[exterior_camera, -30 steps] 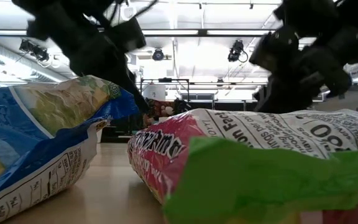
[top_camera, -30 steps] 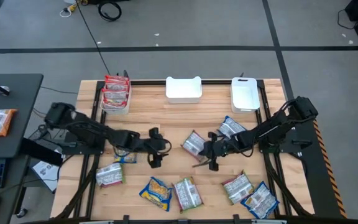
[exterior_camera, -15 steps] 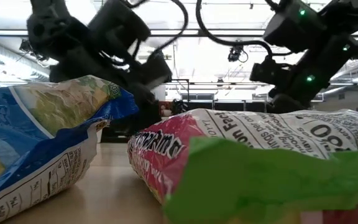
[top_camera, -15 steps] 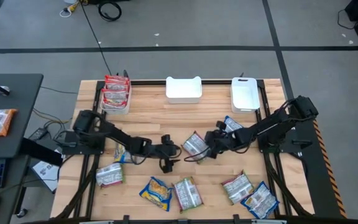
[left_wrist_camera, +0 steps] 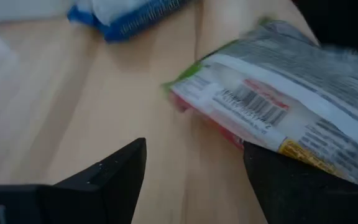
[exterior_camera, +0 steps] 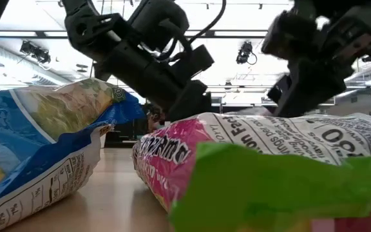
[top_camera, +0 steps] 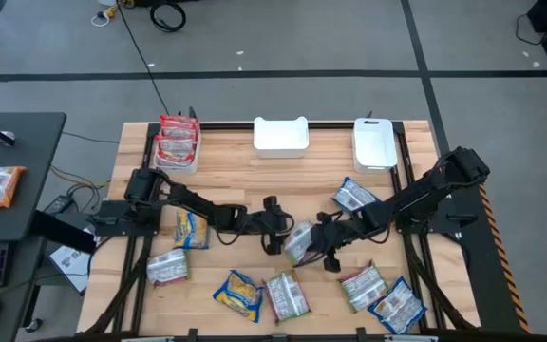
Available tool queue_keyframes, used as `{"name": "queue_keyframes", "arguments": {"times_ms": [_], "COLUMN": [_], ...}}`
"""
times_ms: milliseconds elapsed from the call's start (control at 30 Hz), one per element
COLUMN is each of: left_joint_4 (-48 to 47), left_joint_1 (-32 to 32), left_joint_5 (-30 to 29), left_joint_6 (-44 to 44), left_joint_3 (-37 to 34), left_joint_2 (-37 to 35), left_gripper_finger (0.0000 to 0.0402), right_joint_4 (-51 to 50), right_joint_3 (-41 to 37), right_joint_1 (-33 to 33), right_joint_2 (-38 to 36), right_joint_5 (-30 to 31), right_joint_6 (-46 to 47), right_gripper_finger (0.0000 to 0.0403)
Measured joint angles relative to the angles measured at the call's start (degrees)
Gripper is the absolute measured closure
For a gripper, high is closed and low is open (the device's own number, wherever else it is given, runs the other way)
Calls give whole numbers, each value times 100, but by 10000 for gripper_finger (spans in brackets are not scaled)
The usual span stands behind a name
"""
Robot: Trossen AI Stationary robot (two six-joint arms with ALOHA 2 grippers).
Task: Sort Maruchan noodles
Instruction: Put the green noodle pack into the right white bin
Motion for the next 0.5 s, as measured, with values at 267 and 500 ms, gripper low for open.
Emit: {"name": "queue_keyframes", "arguments": {"times_ms": [267,500], "left_joint_4": [-594,-896], "left_joint_1": [-118,-256], "left_joint_5": [-19,-81], "left_joint_6": [-11,-88], "left_joint_3": [320,323], "left_joint_2": [1,-11], "left_gripper_finger": [127,127], "right_joint_4": [-710,-1394], "right_joint_3": [787,914], "right_joint_1": [305,274], "right_joint_2": [-65,-59], "right_joint_5": [1066,1514], "right_joint_6": [-940,-903], "right_gripper_finger": [394,394]}}
